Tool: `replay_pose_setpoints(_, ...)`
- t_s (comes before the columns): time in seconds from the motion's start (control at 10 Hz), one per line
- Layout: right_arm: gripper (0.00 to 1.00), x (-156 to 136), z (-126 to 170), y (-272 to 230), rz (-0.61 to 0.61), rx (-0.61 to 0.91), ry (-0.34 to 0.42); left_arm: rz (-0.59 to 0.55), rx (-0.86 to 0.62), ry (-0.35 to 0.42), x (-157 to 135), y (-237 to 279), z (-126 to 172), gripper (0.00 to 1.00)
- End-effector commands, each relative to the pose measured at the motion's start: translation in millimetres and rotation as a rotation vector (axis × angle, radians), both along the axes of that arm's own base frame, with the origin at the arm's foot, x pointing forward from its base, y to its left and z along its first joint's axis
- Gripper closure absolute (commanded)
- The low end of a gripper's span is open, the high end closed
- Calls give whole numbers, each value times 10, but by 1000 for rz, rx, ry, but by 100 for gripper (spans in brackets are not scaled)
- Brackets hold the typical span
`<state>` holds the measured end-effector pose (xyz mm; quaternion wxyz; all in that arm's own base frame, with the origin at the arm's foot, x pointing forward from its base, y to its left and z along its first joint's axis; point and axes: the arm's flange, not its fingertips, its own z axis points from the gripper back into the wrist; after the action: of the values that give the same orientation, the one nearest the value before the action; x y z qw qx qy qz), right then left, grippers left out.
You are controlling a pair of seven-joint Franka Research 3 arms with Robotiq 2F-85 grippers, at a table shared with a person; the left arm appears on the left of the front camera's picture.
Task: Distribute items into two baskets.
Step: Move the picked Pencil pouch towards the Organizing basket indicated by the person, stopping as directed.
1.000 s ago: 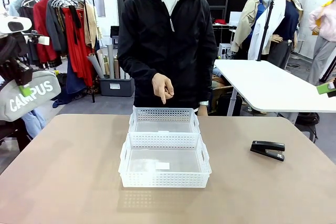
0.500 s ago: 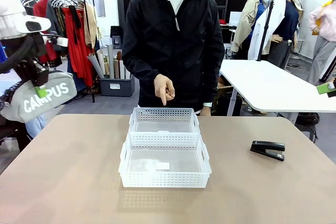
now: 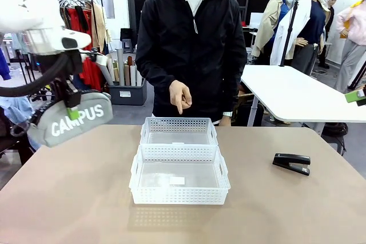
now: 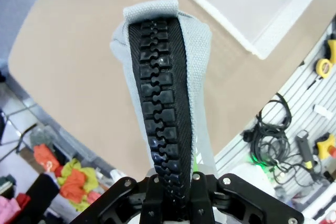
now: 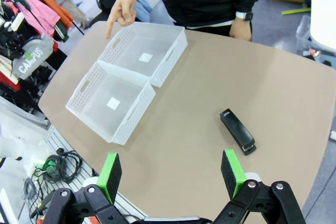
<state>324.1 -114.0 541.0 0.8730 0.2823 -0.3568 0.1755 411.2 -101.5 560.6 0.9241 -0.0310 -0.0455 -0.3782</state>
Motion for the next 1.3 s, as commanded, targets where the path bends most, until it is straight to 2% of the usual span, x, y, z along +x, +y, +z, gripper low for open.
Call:
replay_pose_setpoints(0.0, 0, 7, 10, -1, 12, 13, -18, -118, -16, -37, -54, -215, -93, 100)
replay_pose_setpoints(0.3, 0, 7, 10, -1, 12, 13, -18, -294, 29, -30, -82, -784, -230, 100)
replay_pose_setpoints(0.9, 0, 7, 10, -1, 12, 13, -18, -637, 31, -25, -4, -1380, -543, 100)
replay_pose_setpoints(1.1, 0, 7, 10, -1, 12, 13, -18, -716, 14, -18, 46, -1605, -631, 100)
replay_pose_setpoints(1.2, 0, 7, 10, -1, 12, 13, -18, -709, 51, -5, 60, -1647, -653, 100)
